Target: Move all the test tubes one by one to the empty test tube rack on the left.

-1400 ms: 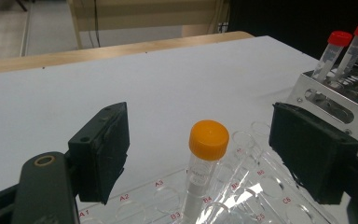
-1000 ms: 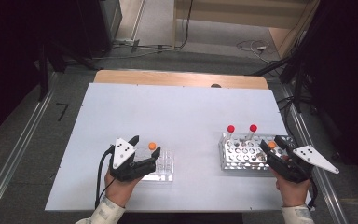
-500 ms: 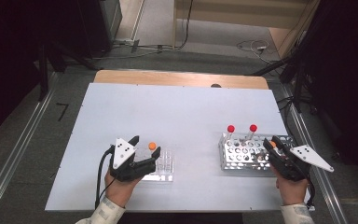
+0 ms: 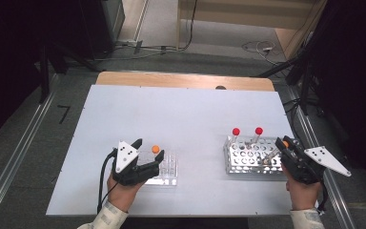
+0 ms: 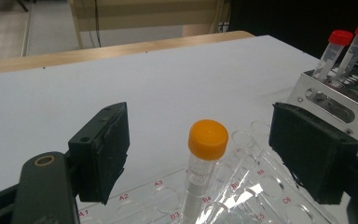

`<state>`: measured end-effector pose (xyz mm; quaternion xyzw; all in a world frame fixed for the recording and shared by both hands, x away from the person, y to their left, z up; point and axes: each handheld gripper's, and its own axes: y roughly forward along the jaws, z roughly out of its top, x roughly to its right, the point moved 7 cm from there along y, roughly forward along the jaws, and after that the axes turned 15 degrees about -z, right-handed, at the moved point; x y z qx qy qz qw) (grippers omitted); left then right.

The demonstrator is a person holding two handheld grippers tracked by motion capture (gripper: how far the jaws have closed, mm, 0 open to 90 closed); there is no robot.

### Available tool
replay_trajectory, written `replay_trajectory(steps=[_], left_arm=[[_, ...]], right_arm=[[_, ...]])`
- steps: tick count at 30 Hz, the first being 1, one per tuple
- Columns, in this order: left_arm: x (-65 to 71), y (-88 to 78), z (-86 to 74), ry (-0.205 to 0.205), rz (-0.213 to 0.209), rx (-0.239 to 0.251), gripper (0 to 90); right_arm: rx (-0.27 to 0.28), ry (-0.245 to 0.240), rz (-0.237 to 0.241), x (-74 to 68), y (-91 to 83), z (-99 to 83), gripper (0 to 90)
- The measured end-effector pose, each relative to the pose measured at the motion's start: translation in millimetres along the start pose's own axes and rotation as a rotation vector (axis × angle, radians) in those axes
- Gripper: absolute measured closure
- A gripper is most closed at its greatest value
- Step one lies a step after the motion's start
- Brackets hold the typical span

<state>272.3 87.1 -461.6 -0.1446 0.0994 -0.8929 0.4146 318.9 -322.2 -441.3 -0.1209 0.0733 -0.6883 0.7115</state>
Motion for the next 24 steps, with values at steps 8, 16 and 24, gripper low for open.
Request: replay_trajectory(steps=[8, 16, 24], left_arm=[[0.4, -0.5, 0.8, 0.000, -0.001, 0.005, 21.0], [2.0, -0.5, 1.1, 0.004, -0.004, 0.003, 21.0], [5.4, 0.1, 1.8, 0.006, -0.010, 0.007, 21.0]], right_arm=[[0.043, -0.013, -0.010, -2.2, -12.8, 22.2, 67.2], [0.063, -0.014, 0.013, -7.4, -27.8, 41.9, 67.3], [0.051, -0.013, 0.134, -34.5, -37.6, 47.9, 67.3]])
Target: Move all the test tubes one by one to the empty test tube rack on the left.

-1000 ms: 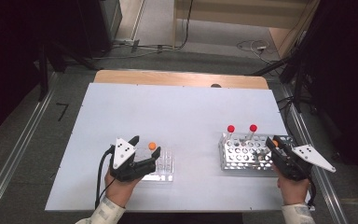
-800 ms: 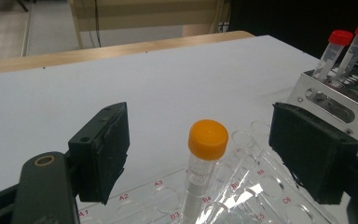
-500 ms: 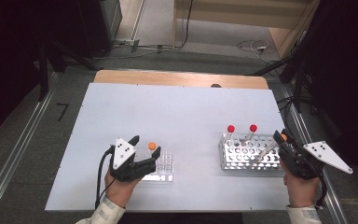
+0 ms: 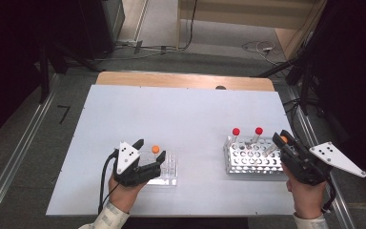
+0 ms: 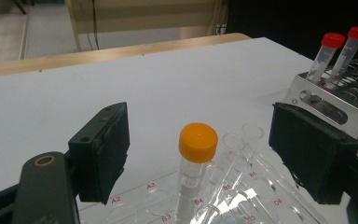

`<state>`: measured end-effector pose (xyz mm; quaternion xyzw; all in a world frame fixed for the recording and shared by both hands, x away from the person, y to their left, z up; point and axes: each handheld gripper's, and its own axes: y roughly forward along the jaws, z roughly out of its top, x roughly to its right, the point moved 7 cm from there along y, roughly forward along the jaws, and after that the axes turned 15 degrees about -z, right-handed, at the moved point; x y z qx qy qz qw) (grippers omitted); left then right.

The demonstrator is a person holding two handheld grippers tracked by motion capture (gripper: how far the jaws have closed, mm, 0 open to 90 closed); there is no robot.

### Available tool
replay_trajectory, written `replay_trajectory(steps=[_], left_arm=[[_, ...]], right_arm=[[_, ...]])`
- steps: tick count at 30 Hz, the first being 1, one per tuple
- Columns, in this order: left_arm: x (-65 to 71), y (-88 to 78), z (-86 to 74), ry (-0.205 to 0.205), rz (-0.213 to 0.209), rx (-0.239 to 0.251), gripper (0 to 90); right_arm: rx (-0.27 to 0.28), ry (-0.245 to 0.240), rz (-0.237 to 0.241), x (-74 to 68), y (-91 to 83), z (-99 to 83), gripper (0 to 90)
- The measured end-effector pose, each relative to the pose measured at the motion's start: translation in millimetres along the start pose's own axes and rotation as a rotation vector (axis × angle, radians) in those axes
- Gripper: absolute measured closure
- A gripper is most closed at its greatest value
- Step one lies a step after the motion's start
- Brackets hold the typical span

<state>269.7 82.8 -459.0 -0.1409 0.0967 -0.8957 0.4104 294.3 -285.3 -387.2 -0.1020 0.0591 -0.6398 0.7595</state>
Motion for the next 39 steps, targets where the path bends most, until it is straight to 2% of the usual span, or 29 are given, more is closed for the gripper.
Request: replay_trajectory(steps=[7, 22, 29, 33, 39], left_arm=[[5.5, 0.4, 1.3, 0.005, -0.014, 0.002, 21.3], [25.8, 2.5, 6.2, 0.033, -0.059, 0.011, 21.5], [31.0, 3.6, 7.0, 0.046, -0.075, 0.006, 21.8], [36.5, 5.1, 7.1, 0.055, -0.096, 0.010, 26.1], [49.0, 10.2, 6.9, 0.072, -0.136, -0.002, 26.4]], right_arm=[[-0.012, -0.024, 0.082, -27.0, -0.5, 0.0, 67.2], [-0.035, -0.075, 0.192, -72.8, 6.1, -6.2, 67.3], [-0.038, -0.097, 0.238, -94.4, 8.4, -6.7, 67.2], [-0.048, -0.107, 0.259, -105.2, 10.5, -9.2, 67.2], [-0.052, -0.116, 0.308, -124.0, 11.7, -12.7, 67.2]])
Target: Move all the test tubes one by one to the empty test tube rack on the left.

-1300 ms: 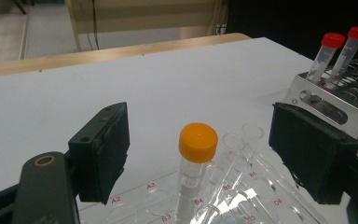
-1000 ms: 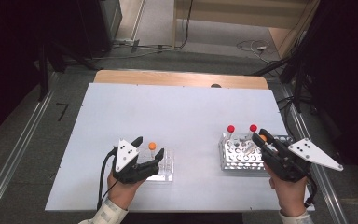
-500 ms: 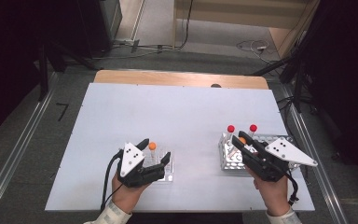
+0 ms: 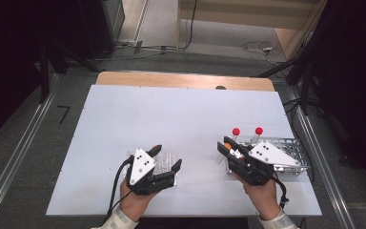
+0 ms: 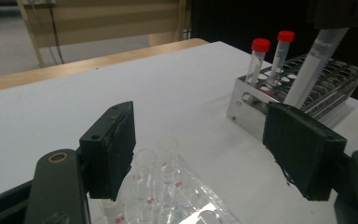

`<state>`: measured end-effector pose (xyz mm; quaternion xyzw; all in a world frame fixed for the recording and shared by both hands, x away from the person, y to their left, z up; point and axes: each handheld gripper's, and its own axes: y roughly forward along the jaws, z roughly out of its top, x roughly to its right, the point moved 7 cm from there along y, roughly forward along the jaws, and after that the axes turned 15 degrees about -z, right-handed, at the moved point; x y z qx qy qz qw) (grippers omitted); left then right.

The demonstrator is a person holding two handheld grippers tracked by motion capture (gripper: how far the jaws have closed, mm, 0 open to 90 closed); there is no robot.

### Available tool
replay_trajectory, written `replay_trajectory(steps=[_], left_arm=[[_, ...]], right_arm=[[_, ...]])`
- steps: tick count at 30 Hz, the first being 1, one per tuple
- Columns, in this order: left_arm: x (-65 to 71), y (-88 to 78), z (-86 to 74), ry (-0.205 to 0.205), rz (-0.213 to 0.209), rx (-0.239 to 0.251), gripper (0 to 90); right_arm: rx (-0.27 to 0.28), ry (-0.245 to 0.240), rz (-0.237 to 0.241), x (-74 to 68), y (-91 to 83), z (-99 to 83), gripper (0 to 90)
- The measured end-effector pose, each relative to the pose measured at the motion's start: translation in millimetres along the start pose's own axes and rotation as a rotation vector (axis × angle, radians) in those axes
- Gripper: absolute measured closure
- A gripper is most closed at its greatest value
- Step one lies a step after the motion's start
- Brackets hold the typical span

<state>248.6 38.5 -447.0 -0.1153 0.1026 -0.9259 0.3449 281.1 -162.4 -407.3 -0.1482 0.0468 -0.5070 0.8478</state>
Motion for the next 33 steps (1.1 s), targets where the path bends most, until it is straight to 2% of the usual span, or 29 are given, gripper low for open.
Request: replay_trajectory(steps=[7, 17, 27, 33], left_arm=[[11.0, 9.5, 0.2, 0.010, -0.037, -0.007, 27.6], [36.4, 32.1, 0.4, 0.048, -0.127, -0.028, 35.2], [43.7, 39.2, 3.3, 0.080, -0.165, -0.028, 52.5], [42.1, 39.3, 4.5, 0.084, -0.158, -0.018, 57.8]], right_arm=[[-0.008, -0.014, 0.041, -17.3, 7.2, -1.8, 67.2], [-0.007, -0.016, 0.095, -37.5, 11.8, -0.2, 67.2], [-0.022, -0.031, 0.131, -52.6, 13.9, -3.8, 67.2], [-0.022, -0.040, 0.145, -58.0, 13.3, -4.6, 67.2]])
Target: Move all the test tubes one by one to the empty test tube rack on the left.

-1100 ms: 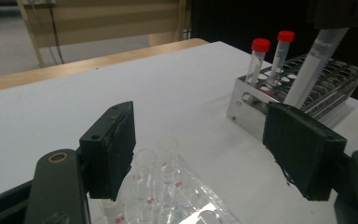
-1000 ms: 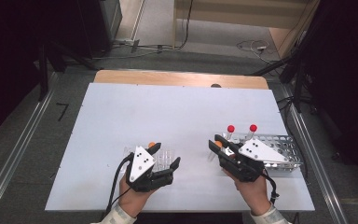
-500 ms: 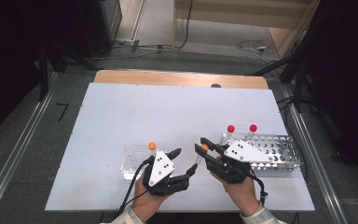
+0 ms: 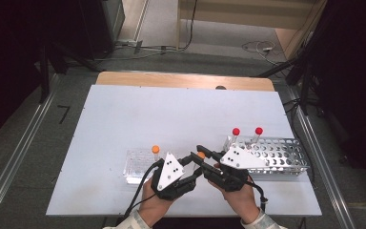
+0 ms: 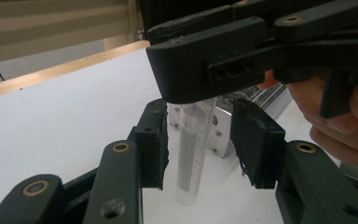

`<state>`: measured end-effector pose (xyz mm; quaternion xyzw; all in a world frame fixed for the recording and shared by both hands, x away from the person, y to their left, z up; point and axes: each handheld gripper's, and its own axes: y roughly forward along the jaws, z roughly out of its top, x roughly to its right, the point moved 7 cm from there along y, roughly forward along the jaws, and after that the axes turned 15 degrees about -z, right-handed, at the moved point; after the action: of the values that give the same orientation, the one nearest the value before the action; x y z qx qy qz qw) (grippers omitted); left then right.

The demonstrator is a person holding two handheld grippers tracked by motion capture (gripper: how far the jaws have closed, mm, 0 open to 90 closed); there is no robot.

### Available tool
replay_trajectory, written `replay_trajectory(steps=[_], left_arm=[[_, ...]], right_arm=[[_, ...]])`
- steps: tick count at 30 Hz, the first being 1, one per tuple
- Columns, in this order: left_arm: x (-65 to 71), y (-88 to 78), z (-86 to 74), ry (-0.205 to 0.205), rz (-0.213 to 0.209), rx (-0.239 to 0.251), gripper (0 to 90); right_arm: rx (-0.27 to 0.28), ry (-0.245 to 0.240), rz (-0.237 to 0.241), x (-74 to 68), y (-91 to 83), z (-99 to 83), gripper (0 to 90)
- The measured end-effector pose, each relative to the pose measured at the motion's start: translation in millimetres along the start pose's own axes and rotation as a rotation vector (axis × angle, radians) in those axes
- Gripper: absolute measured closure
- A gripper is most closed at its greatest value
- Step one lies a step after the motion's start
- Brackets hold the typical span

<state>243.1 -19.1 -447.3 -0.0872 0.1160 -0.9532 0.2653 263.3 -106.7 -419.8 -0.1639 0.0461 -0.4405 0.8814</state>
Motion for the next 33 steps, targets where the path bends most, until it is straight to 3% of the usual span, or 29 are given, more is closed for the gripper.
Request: replay_trajectory(steps=[11, 17, 23, 28, 33], left_arm=[[0.5, 0.3, -0.5, 0.012, 0.004, -0.005, 72.9], [1.3, 0.2, 0.0, 0.016, 0.005, -0.005, 74.4], [-2.6, -3.7, 1.5, -0.001, 0.008, 0.003, 74.7], [-9.6, -14.3, 7.8, -0.027, 0.017, 0.032, 74.7], [-10.5, -24.3, 13.3, -0.034, 0.025, 0.045, 74.7]], right_arm=[[0.004, -0.001, 0.013, -4.2, -0.8, 0.2, 67.2], [0.004, 0.000, 0.016, -4.5, -1.3, 0.3, 66.3], [0.050, 0.021, 0.059, -4.3, -7.9, 6.2, 47.3], [0.107, 0.048, 0.073, 3.0, -20.2, 13.8, 41.2], [0.125, 0.065, 0.048, 13.8, -29.7, 15.2, 36.2]])
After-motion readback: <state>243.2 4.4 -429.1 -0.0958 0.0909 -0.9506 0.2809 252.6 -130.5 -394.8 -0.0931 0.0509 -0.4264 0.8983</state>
